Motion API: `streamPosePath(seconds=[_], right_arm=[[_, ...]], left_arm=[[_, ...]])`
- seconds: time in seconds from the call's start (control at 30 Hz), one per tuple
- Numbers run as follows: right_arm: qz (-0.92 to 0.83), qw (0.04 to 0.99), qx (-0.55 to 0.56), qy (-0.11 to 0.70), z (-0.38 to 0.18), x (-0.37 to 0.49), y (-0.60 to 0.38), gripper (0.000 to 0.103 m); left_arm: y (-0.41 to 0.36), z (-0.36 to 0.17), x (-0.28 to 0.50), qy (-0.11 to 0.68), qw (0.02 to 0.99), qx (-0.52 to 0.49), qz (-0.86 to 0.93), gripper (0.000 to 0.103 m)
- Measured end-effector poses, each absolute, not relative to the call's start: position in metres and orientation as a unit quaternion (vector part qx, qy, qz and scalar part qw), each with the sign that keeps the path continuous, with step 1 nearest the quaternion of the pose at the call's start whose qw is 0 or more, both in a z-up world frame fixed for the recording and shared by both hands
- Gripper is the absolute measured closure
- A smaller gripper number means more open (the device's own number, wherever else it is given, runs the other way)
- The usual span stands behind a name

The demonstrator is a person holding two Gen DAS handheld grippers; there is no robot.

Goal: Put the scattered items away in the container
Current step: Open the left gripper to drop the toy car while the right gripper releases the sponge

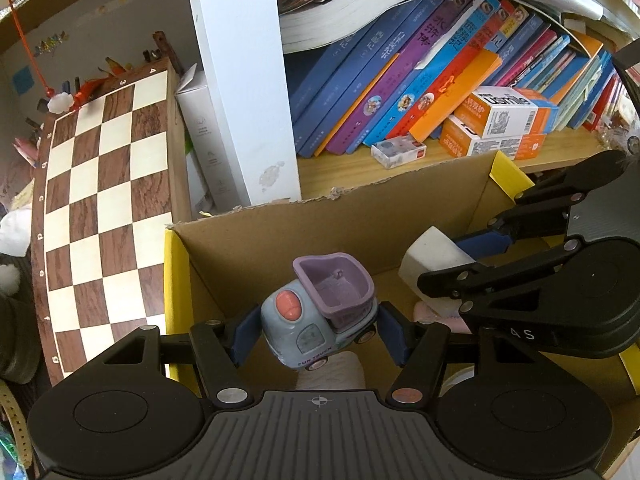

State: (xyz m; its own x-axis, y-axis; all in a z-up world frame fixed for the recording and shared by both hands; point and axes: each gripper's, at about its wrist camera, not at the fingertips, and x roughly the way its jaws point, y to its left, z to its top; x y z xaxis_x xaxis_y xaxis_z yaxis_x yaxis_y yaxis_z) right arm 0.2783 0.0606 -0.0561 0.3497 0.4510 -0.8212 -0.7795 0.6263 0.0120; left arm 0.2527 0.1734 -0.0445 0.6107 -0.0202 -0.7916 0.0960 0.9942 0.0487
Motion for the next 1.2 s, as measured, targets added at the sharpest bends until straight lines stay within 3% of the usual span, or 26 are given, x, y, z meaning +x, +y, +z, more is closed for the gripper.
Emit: streamPosePath(seconds=[0.37, 0.6, 1.2], right_arm=[[0.389, 0.795, -0.192, 0.424, -0.057, 0.278, 0.060, 0.079], [0.395, 0.789, -0.191, 0.429, -0.056, 0.278, 0.067, 0.079], [0.408, 0.783, -0.196, 0.426, -0.048, 0.268, 0.083, 0.075]], left_arm=[[0.172, -0.043, 0.249, 0.435, 0.899, 0.052, -0.025, 0.036], [0.172, -0.027, 0.230, 0.408, 0.909, 0.080, -0.035, 0.027], [0.174, -0.010, 0.197, 0.390, 0.916, 0.077, -0.049, 0.026]])
